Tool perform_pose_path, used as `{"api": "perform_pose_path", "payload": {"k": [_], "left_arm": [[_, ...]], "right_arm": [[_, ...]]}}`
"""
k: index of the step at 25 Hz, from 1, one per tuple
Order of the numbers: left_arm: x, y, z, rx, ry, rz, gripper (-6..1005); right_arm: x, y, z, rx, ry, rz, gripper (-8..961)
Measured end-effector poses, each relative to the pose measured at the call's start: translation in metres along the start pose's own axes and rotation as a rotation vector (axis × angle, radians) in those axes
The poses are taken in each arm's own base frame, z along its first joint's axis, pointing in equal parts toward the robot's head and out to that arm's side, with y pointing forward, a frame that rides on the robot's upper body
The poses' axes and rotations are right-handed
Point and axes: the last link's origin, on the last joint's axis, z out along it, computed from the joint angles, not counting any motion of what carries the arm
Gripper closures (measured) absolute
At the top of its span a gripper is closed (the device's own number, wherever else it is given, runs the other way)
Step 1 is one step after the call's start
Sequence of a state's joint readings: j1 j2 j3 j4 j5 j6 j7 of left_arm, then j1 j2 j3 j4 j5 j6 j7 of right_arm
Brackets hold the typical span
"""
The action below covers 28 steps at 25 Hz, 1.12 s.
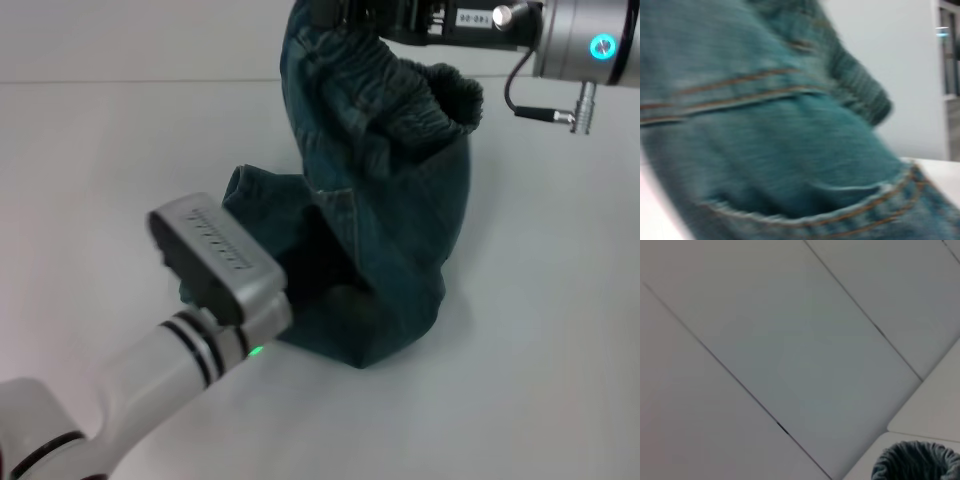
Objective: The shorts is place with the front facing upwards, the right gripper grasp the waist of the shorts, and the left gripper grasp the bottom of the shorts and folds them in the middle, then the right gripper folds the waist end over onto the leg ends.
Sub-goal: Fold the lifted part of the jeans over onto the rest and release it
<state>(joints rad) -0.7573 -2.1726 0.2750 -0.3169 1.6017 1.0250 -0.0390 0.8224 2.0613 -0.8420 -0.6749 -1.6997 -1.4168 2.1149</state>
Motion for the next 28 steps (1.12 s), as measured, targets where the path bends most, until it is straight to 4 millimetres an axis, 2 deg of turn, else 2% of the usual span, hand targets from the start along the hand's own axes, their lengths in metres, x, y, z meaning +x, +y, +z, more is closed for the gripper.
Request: {"api": "perform_pose_path", "payload": {"k": [5, 12, 22, 28], "left_arm": [[-0.007, -0.021, -0.019, 0.118, 0.032, -0.026, 994], [-0.017, -0.039, -0.040, 0.230, 0.037, -0.045, 995], [-0.022, -0.071, -0.106, 0.518, 0.182, -0.054, 995], [-0.026, -0.096, -0.149, 0.744, 0.227, -0.057, 994]], "right_arm": [[0.005, -0.007, -0.015, 0.026, -0.008, 0.014, 871], [0.007, -0.010, -0.025, 0.035, -0.016, 0.020, 852], [0.010, -0.010, -0.026, 0.033, 0.003, 0.018, 824], [0.011, -0.006, -0.007, 0.029, 0.046, 0.002, 808]]}}
